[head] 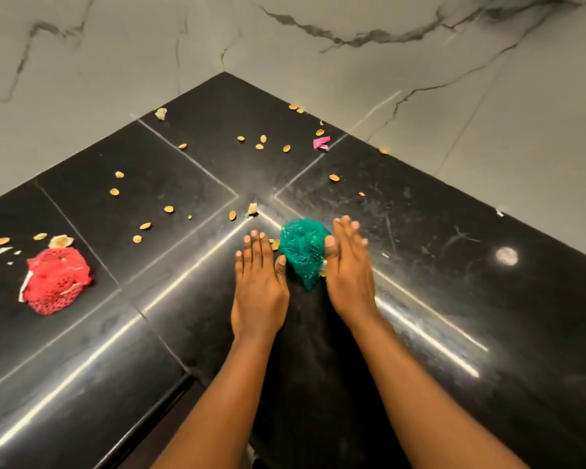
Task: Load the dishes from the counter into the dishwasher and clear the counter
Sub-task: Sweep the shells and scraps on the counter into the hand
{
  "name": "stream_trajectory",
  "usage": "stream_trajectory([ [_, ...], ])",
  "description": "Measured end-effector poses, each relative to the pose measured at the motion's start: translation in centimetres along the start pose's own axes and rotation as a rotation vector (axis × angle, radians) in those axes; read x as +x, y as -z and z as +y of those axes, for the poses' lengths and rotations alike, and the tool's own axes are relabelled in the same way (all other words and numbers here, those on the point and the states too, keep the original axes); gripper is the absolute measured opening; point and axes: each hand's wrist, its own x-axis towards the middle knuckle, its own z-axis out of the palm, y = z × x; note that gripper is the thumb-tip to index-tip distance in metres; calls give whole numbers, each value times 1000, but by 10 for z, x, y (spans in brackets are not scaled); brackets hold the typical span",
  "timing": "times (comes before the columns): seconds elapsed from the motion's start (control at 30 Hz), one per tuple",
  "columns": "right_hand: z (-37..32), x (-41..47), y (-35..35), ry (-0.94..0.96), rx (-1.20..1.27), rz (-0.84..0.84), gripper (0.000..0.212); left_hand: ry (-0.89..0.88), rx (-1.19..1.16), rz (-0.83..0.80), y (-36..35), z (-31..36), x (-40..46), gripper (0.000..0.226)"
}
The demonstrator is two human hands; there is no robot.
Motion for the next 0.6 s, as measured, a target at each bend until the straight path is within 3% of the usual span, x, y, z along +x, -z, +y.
stream_trajectory([
  [0.1, 8, 0, 2, -214, -122, 247, 64, 29, -103, 18, 1, -2, 1, 64],
  [0.17, -2, -7, -10, -243, -185, 208, 72, 41, -157, 39, 1, -3, 1, 64],
  [0.23, -25, -12, -33, -154, -152, 119, 75, 48, -217, 58, 0, -4, 1, 68],
  [0.33, -55, -3, -54, -89, 84, 24, 66, 64, -351, 73, 2, -6, 1, 73],
  [0.4, -53, 11, -53, -96, 188, 146, 60, 79, -441, 93, 4, -7, 1, 73],
  [0.47, -40, 23, -47, -128, 135, 273, 59, 93, -516, 112, 7, -9, 0, 72],
  [0.6, -30, 30, -51, -160, 47, 223, 58, 143, -781, 139, 21, -14, -2, 49],
])
